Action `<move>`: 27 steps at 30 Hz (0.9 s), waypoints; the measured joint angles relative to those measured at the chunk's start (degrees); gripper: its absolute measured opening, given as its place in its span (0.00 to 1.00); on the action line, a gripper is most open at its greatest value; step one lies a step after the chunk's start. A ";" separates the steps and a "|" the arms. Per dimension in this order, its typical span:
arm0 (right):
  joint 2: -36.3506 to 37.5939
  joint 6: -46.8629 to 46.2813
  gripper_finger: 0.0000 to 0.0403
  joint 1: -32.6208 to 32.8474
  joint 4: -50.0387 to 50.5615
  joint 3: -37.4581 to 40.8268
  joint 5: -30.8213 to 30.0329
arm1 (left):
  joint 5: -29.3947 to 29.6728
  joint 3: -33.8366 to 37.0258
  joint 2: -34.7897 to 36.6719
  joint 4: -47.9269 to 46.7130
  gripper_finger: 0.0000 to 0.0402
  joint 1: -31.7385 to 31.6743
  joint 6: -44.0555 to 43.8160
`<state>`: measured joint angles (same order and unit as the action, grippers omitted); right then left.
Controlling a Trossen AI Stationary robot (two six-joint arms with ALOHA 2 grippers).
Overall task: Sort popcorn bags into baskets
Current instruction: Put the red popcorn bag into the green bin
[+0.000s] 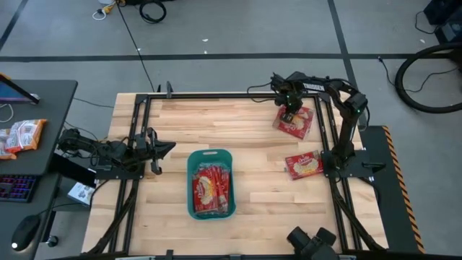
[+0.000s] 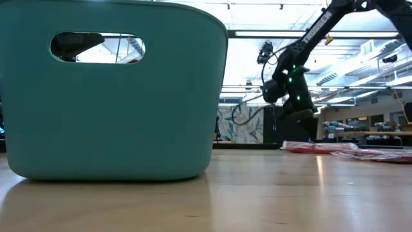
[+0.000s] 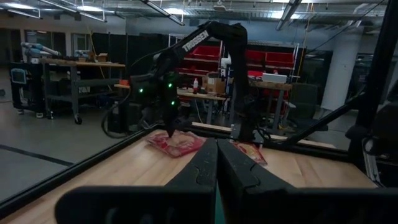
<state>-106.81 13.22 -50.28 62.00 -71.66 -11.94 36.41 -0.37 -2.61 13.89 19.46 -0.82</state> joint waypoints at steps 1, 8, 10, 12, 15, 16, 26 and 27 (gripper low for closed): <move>1.00 -0.41 0.01 0.52 0.53 0.00 0.02 | -0.01 0.01 0.00 0.01 0.02 0.00 0.00; 8.29 -3.41 0.02 5.01 4.63 -0.02 1.83 | -0.01 0.00 0.02 0.02 0.02 0.00 -1.27; 9.56 -4.16 0.04 5.78 4.39 -0.04 2.10 | -0.01 0.00 0.02 0.33 0.02 0.00 -1.42; 10.08 -4.38 0.08 6.06 4.00 -0.05 2.49 | -0.01 -0.01 0.00 0.68 0.02 0.00 -1.53; 8.89 -4.51 0.15 5.39 3.08 -0.05 4.17 | -0.01 -0.01 0.00 0.74 0.02 0.00 -1.53; 8.19 -4.32 0.18 5.09 2.66 0.22 4.47 | -0.01 0.01 0.00 0.74 0.02 0.00 -1.53; 1.17 0.56 0.44 1.75 -1.84 2.93 -0.45 | -0.03 0.01 0.00 0.79 0.02 0.00 -1.51; 0.77 0.91 0.45 1.37 -1.93 2.93 -0.58 | -0.03 0.00 0.00 0.79 0.02 0.00 -1.49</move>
<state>-106.04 14.12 -48.91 60.07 -68.73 -12.52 36.38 -0.37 -2.61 14.68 19.46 -2.31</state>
